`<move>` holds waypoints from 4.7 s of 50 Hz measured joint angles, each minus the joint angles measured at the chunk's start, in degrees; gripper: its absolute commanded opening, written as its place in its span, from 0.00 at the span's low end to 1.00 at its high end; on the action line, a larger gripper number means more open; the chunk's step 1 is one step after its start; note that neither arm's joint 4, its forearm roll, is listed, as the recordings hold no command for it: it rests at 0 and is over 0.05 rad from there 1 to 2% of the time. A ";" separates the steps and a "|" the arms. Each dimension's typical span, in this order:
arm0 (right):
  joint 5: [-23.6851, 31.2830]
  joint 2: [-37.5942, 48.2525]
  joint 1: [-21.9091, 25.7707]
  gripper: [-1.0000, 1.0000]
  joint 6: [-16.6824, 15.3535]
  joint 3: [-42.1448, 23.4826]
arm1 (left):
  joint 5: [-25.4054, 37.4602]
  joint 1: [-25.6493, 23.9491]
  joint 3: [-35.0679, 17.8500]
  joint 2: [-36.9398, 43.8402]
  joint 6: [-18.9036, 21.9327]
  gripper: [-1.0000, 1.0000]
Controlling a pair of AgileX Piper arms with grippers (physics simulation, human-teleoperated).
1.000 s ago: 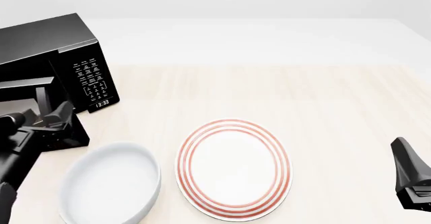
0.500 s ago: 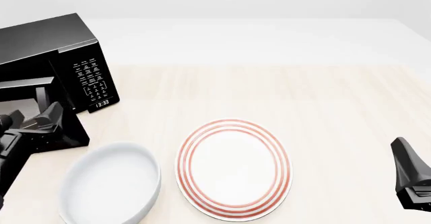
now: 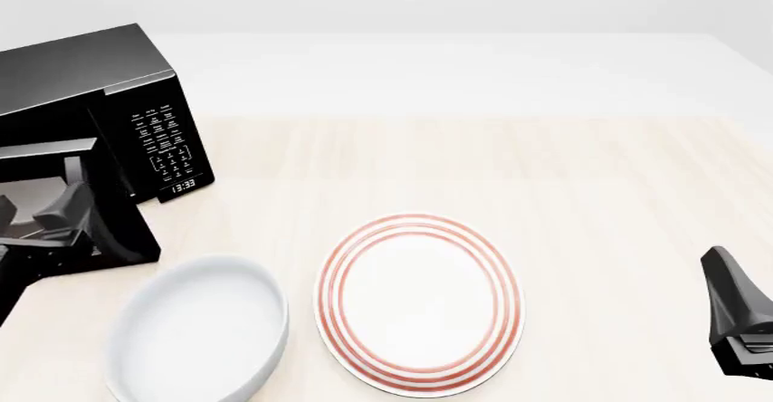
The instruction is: Open the microwave.
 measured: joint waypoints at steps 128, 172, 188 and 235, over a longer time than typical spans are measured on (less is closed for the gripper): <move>0.00 0.00 0.00 1.00 0.00 0.00 | 58.42 -0.09 -46.87 -6.51 11.45 1.00; 0.00 0.00 0.00 1.00 0.00 0.00 | 73.94 -0.37 -59.55 3.53 7.57 1.00; 0.00 0.00 0.01 1.00 0.00 0.00 | 78.20 -0.12 -62.55 6.93 9.40 1.00; 0.00 0.00 0.00 1.00 0.00 0.00 | 78.41 1.54 -61.74 13.69 10.03 1.00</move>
